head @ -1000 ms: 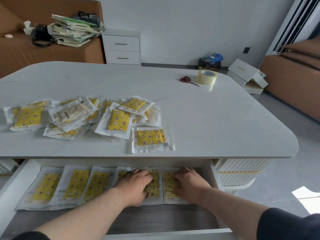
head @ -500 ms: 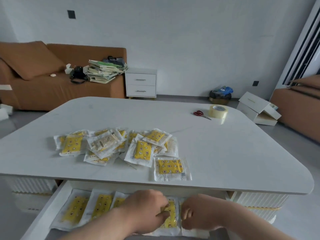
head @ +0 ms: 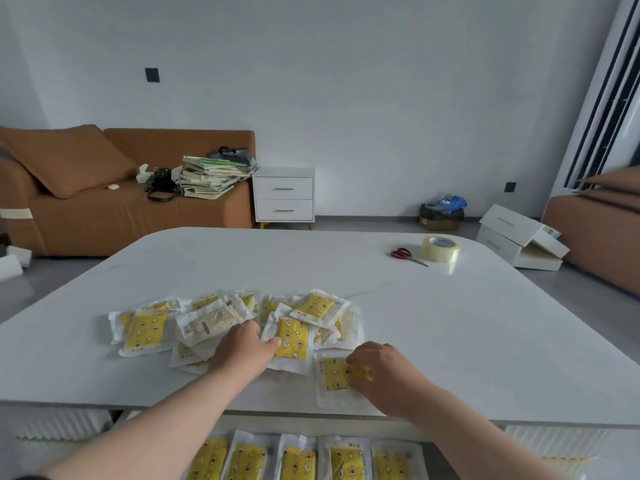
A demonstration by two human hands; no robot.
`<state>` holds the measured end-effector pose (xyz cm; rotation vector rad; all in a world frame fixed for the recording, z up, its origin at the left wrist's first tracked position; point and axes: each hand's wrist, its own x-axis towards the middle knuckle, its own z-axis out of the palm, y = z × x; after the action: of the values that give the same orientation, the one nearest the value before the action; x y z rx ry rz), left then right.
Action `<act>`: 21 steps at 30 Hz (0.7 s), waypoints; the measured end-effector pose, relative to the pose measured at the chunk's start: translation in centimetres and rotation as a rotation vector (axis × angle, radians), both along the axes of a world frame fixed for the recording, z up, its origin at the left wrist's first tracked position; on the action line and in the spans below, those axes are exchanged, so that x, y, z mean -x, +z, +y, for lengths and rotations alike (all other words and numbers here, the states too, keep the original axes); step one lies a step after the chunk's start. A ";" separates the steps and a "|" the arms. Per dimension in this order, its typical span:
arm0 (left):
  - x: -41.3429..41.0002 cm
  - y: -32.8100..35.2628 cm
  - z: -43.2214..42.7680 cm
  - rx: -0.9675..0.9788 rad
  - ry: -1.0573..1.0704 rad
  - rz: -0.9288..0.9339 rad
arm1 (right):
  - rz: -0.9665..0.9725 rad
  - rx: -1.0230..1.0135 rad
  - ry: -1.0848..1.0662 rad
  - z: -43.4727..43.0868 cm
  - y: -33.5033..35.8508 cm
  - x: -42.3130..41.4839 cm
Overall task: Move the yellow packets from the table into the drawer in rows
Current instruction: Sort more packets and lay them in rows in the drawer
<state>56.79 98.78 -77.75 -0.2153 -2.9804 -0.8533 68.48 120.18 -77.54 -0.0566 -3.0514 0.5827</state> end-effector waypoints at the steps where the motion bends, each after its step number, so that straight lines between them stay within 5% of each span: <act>1: 0.3 -0.2 0.4 0.025 -0.003 -0.005 | -0.013 -0.029 0.014 0.1 -0.3 0.2; 9: 1.2 -0.2 2.1 0.110 0.051 0.005 | -0.065 -0.220 -0.005 0.5 -0.8 0.7; 21: 0.7 0.8 2.5 0.134 0.075 -0.065 | -0.133 -0.188 -0.035 0.8 -0.3 0.2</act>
<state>56.09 101.28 -76.92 -0.0803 -3.0869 -0.6659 68.27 120.96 -77.85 -0.1482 -3.2099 0.3000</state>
